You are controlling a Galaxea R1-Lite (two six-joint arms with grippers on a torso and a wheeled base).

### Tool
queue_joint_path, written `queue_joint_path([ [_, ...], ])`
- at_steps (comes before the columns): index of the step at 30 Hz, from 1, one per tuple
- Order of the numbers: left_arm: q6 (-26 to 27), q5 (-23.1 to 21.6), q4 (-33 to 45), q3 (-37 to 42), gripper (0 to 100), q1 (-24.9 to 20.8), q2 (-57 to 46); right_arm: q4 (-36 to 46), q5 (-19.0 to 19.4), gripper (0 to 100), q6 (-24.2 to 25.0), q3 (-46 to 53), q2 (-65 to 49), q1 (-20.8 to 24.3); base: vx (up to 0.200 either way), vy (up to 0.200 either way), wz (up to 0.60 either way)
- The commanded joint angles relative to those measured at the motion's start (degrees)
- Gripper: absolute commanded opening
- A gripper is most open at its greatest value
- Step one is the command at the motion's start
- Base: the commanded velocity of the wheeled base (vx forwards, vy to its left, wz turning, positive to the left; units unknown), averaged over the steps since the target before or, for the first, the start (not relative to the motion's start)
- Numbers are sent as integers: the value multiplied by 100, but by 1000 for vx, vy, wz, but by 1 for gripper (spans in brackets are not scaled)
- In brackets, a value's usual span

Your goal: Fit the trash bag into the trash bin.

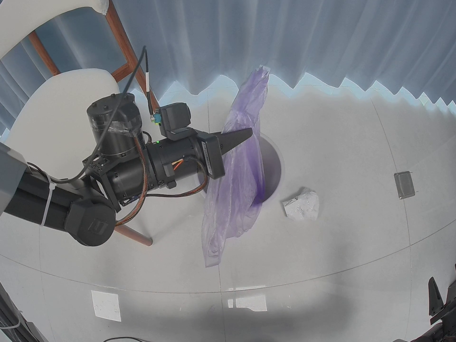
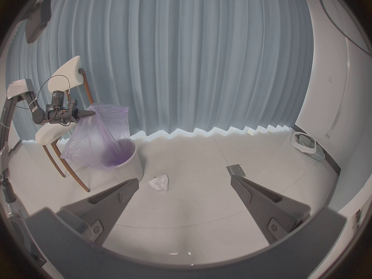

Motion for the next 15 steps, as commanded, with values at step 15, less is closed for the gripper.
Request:
queue_joint_path([
  [15, -87, 658, -810, 396, 0, -230, 18, -4, 3, 100, -5, 101, -85, 0, 147, 0, 0],
])
